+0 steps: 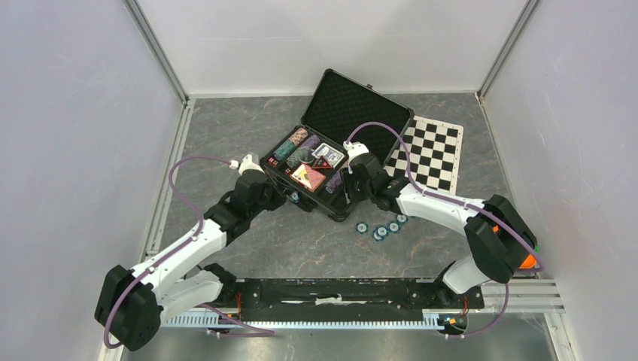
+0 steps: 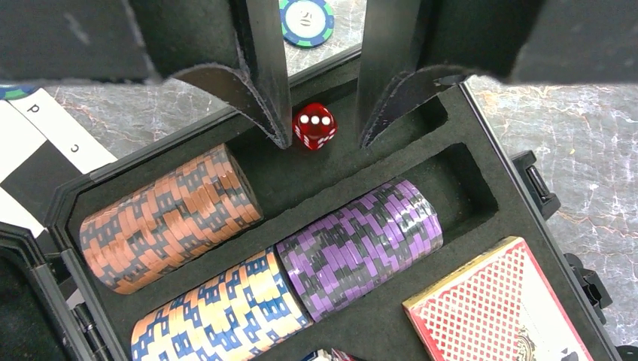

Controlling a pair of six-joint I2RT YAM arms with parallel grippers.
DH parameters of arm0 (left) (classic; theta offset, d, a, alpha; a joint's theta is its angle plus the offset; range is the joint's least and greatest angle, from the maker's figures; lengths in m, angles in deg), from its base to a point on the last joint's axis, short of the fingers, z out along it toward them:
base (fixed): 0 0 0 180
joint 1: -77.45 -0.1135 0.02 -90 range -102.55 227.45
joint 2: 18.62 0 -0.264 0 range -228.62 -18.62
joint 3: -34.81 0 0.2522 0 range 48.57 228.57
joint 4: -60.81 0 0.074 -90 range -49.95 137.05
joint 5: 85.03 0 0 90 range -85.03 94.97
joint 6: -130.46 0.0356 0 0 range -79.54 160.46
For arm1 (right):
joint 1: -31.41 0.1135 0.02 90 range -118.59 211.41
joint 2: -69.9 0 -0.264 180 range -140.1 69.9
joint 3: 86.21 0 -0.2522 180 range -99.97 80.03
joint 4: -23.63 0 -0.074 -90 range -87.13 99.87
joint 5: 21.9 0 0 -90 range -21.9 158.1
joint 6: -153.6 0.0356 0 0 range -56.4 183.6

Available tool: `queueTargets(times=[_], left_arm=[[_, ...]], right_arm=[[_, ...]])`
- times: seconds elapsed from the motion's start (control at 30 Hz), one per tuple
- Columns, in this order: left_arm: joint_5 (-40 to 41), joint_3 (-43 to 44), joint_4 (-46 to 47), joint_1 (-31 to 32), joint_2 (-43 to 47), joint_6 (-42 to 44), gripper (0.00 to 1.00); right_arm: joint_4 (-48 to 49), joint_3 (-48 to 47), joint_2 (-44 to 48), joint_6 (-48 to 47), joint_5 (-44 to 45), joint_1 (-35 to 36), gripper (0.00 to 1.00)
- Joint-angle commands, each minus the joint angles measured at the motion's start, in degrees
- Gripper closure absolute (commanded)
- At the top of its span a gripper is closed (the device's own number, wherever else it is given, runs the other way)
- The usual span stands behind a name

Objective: Pack up texas hold em set

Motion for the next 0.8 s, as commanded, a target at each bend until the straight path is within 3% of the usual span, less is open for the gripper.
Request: queueTargets(times=[0.0, 0.17, 0.37, 0.6, 0.77], left_arm=[[1.62, 2.58, 2.41, 0.77, 0.79, 1.27, 0.98], [5.5, 2.7, 2.32, 2.98, 1.19, 1.66, 0.98], [12.25, 4.84, 1.75, 8.64, -1.27, 1.55, 0.98], [17.83, 8.4, 2.5, 13.58, -9.18, -0.61, 0.98], [26.99, 11.35, 0.09, 17.81, -13.93, -4.04, 0.98]], right_arm=[[1.6, -0.6, 2.81, -2.36, 0.1, -0.12, 0.56], [3.87, 2.16, 7.08, -6.53, -2.15, -0.12, 0.48], [13.49, 10.57, 16.05, -11.82, -5.03, -0.12, 0.47], [18.25, 18.67, 25.53, -12.01, -0.22, -0.16, 0.49], [20.76, 23.94, 31.75, -10.81, 3.25, -0.13, 0.51]])
